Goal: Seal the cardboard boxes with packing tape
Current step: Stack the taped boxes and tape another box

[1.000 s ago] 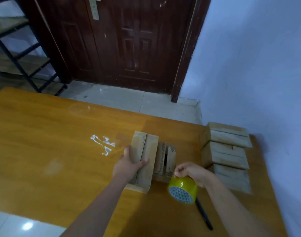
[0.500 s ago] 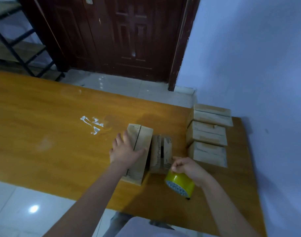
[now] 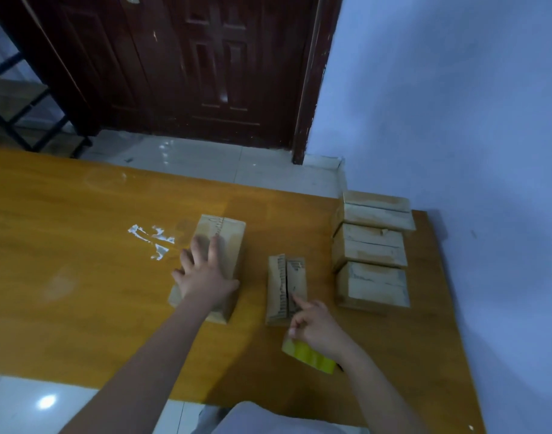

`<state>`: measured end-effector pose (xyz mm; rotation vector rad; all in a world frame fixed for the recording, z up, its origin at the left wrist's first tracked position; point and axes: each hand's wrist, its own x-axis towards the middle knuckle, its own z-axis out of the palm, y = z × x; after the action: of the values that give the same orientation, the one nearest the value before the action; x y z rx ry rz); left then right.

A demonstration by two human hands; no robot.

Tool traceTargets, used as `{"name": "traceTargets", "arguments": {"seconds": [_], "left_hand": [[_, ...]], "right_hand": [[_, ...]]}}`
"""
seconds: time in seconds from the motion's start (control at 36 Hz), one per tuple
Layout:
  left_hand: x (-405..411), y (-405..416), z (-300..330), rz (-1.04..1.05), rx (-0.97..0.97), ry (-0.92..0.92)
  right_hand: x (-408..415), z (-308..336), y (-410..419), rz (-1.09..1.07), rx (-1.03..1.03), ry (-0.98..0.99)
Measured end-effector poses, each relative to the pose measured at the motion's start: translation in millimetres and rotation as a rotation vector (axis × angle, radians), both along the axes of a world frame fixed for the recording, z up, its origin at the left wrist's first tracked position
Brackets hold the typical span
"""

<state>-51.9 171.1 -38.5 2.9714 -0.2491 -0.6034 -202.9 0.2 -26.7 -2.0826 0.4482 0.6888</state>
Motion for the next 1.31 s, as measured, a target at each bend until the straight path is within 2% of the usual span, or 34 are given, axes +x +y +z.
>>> {"name": "traceTargets", "arguments": {"seconds": [0.14,0.19,0.28,0.33,0.36,0.44,0.5,0.72,0.86,1.03,1.08,1.17,1.22,1.31], "left_hand": [[34.1,6.5,3.4,-0.035,0.052,-0.006],[34.9,2.9,6.7,-0.081,0.058,-0.075],[18.6,-15.1,11.8,-0.261,-0.231,-0.259],[-2.5,-31.8,14.5,-0.352,-0.391,-0.182],[-12.7,-40.0,11.6,-0.370,-0.401,-0.091],[-32.3,-58.3,-3.0,-0.337,-0.299,0.211],[-36.7,-65.3,-9.7,-0.288,-0.275,0.268],[-37.8,-79.3,-19.7,-0.362,-0.135,0.211],[-37.9,-73.6,-24.1,-0.637,-0.018,0.136],[-49.2,-53.8,-19.1,-0.853,-0.007,0.237],[-51.7,-51.2,-18.2,-0.869,-0.062,0.267],[-54.2,-52.7,-7.1,-0.834,-0.264,0.179],[-57.4,-53.9,7.6,-0.679,-0.481,0.173],[-69.5,-57.4,30.2,-0.463,-0.777,0.264]], "right_hand": [[3.1,-1.1,5.6,-0.034,0.011,-0.013],[3.8,-3.6,9.1,-0.037,0.004,-0.009],[4.1,-6.1,13.0,-0.058,-0.001,-0.015],[3.8,-7.4,14.3,-0.082,0.001,-0.041],[3.6,-8.9,15.6,-0.090,0.005,-0.058],[3.8,-9.7,20.1,-0.116,0.058,-0.120],[2.1,-9.6,23.8,-0.203,0.144,-0.137],[-11.9,3.4,41.1,-0.197,0.363,-0.063],[-40.9,0.4,23.9,-0.267,0.404,-0.023],[-69.3,8.8,-8.8,-0.314,0.369,-0.026],[-72.1,13.2,-19.4,-0.334,0.352,-0.035],[-65.5,24.6,-32.1,-0.347,0.327,-0.080],[-55.3,33.1,-35.4,-0.368,0.293,-0.136],[-33.9,43.9,-34.7,-0.340,0.197,-0.212]]}}
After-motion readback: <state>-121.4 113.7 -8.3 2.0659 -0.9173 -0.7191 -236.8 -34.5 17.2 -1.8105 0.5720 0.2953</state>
